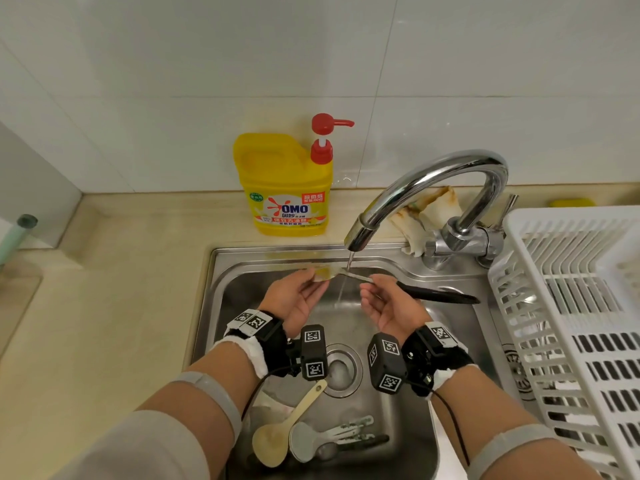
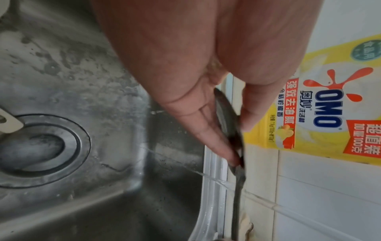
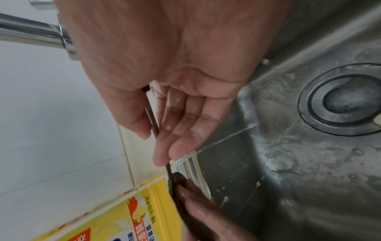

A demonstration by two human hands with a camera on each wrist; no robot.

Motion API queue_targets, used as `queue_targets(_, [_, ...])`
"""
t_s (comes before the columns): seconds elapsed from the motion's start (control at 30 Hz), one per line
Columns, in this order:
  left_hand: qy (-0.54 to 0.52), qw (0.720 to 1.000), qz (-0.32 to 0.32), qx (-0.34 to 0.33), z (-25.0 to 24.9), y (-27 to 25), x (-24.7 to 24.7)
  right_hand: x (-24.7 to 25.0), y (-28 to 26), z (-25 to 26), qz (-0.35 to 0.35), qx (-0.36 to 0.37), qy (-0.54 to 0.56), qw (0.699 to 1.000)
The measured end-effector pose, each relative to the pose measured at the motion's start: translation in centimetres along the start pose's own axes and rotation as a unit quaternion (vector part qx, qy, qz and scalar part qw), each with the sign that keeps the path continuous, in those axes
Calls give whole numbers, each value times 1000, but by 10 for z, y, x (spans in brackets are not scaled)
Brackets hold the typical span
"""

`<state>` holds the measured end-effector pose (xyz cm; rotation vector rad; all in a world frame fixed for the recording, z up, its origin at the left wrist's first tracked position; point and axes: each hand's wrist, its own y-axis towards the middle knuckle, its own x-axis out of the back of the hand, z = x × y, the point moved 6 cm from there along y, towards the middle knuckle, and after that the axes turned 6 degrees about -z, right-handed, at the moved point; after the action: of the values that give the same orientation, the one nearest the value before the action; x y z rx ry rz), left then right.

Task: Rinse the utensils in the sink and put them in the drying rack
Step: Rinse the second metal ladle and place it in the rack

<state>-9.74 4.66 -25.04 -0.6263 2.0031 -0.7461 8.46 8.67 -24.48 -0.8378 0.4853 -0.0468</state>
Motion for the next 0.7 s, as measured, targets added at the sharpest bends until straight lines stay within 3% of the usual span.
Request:
queue_targets(0.23, [81, 996, 13, -33, 4, 5, -7, 17, -2, 6, -22, -10, 37, 999])
queue_targets(0.4, [193, 977, -24, -86, 5, 7, -12, 20, -2, 7, -7, -1, 23, 1000])
queue_targets(0.7, [137, 989, 8, -52, -1, 1, -22, 34, 0, 19, -46, 17, 86, 995])
